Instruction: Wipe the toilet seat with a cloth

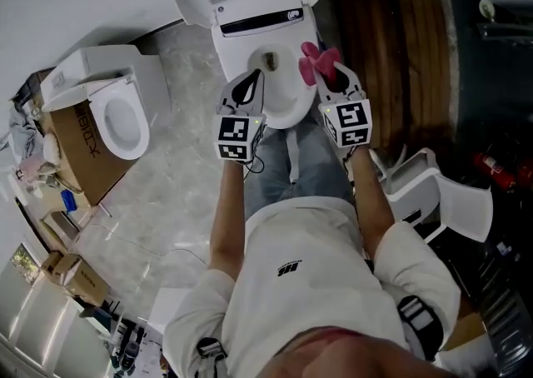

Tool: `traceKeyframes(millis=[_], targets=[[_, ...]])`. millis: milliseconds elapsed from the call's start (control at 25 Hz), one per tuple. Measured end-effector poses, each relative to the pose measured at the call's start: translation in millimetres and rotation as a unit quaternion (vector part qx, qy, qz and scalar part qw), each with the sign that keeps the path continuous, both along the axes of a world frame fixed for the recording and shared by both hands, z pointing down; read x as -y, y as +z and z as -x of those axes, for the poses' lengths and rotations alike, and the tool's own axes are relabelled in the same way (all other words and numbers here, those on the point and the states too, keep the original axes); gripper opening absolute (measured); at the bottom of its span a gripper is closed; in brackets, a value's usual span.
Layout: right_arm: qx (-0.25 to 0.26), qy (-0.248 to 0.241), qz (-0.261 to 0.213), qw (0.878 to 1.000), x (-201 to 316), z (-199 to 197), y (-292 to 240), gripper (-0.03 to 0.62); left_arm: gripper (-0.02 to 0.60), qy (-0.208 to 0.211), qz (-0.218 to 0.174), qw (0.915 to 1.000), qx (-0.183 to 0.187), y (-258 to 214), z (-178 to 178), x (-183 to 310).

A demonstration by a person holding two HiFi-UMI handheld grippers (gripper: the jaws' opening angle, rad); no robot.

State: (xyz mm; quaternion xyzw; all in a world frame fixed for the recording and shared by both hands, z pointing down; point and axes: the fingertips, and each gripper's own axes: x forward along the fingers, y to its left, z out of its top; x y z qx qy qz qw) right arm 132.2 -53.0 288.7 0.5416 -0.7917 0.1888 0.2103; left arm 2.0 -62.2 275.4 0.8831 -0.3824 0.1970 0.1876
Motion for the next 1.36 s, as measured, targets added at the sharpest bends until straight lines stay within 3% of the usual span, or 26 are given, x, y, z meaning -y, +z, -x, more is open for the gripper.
traceKeyframes(millis=[280,600,920,1360], targets=[[-0.014,-0.016,-0.049,0.999,-16.2,6.4,-104.7,0.046,0.011,0.001,-0.041,0.9991,-0.007,-92.3,15.2,-16.4],[-0.019,-0.042,-0.088,0.995,-42.9,19.5,-179.3,0.046,0.011,0.018,-0.078,0.9967,-0.012,-165.3,19.6,-45.0],[-0.019,-0.044,-0.102,0.994,-57.6,36.5,-201.2,0.046,0.011,0.012,-0.092,0.9953,-0.028,-188.0,31.6,-56.5],[-0.023,-0.027,-0.118,0.992,-65.8,54.5,-213.4,0.046,0.011,0.040,-0.096,0.9941,-0.030,-193.0,39.8,-66.9]])
